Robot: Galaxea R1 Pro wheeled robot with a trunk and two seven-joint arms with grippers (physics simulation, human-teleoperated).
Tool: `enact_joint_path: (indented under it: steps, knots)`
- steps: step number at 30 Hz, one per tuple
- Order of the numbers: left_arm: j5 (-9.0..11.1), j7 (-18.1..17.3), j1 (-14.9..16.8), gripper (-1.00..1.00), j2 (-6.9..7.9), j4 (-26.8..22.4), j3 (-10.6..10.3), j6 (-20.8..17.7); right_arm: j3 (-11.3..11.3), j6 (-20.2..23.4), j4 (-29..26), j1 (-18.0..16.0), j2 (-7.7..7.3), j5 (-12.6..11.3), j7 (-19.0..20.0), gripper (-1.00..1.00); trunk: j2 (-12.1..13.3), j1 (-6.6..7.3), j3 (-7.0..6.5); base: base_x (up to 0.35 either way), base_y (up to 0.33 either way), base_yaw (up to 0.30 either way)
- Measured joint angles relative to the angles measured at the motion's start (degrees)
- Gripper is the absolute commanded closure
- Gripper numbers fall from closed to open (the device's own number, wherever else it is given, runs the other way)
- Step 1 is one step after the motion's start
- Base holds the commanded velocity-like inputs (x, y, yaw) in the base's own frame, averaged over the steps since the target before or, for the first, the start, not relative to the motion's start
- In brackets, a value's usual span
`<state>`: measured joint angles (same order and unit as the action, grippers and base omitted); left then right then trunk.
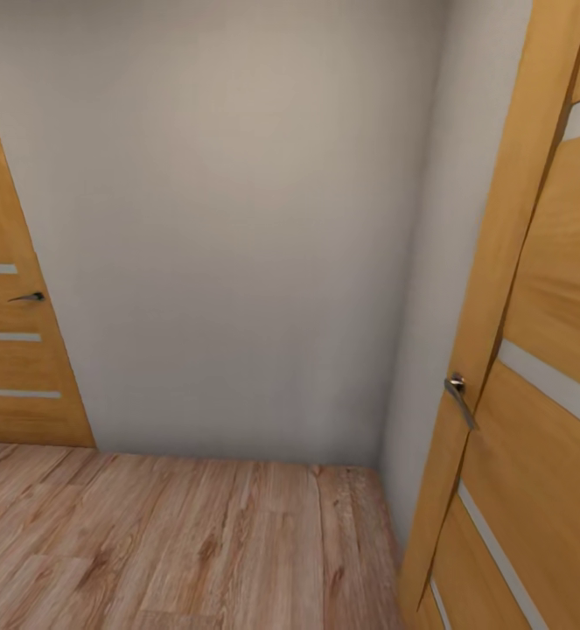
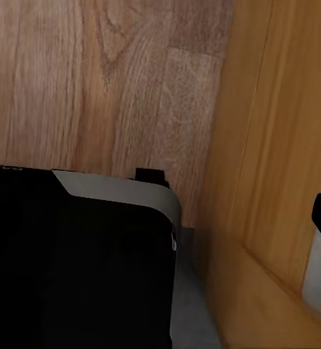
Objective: Move the two storage containers from the living room to the garage. In the garage, place one container on the floor and stack the other container on top of it (either order is fine).
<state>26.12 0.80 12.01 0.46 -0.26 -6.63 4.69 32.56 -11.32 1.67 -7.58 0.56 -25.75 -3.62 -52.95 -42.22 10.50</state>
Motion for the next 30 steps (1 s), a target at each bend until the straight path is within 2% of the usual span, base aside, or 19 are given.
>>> enact_joint_path:
  steps: [21,30]
  knots:
    - [0.0,0.0,0.0,-1.00,0.00,0.0,0.0,0.0,-0.2,-0.2,0.0,0.0,0.09,-0.1,-0.1,-1.00,0.0,0.00,0.00,0.311,0.000,0.004]
    - [0.0,0.0,0.0,-1.00,-0.01,0.0,0.0,0.0,-0.4,-0.1,0.0,0.0,0.09,-0.3,-0.1,-1.00,0.0,0.00,0.00,0.304,0.000,0.232]
